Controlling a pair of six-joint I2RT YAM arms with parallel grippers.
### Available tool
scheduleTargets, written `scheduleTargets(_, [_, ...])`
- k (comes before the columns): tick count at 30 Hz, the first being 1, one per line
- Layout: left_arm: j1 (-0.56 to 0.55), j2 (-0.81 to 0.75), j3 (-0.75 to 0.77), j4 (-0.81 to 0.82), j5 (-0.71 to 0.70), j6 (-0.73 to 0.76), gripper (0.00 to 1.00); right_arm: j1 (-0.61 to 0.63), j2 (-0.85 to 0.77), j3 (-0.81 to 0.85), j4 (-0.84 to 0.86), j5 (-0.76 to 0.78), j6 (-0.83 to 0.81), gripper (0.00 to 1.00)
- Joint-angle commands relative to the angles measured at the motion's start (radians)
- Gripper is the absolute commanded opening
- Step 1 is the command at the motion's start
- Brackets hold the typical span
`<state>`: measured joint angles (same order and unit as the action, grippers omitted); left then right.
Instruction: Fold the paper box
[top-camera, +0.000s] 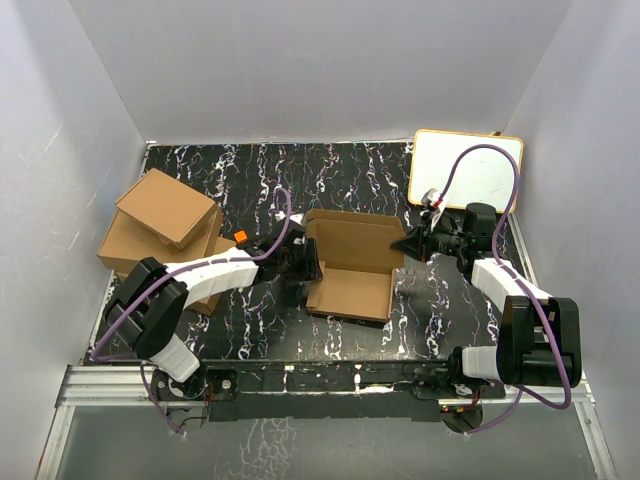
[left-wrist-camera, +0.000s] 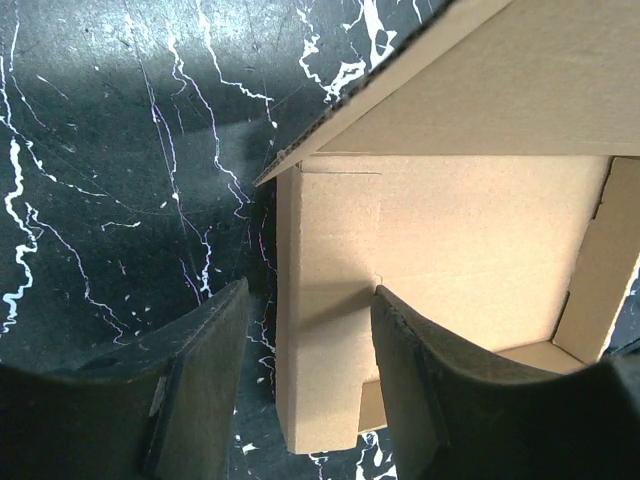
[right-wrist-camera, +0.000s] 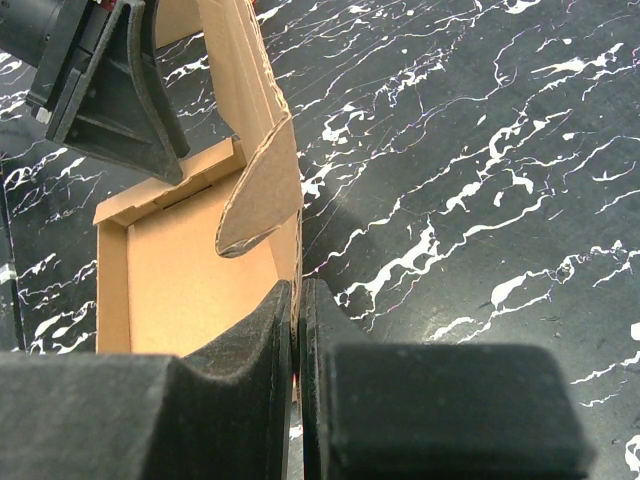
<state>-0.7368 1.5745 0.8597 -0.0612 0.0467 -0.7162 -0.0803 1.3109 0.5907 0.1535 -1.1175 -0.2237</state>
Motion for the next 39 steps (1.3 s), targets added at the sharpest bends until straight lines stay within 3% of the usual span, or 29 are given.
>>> scheduleTargets(1, [-0.014,0.020,0.045,-0.093,-0.071,0.019,0.50,0.005,0.001,0.006,0.048,-0.025,-0.023,0.08])
scheduleTargets(12, [-0.016,0.043,0.035,-0.090,-0.086,0.011,0.45,0.005,0.001,0.006,0.047,-0.025,-0.023,0.08])
scheduleTargets(24, [-0.075,0.091,0.114,-0.215,-0.230,0.030,0.41,0.006,0.001,0.006,0.047,-0.025,-0.023,0.08])
scheduleTargets(39, [-0.082,0.119,0.117,-0.244,-0.241,0.039,0.31,0.005,-0.004,0.007,0.047,-0.024,-0.022,0.08])
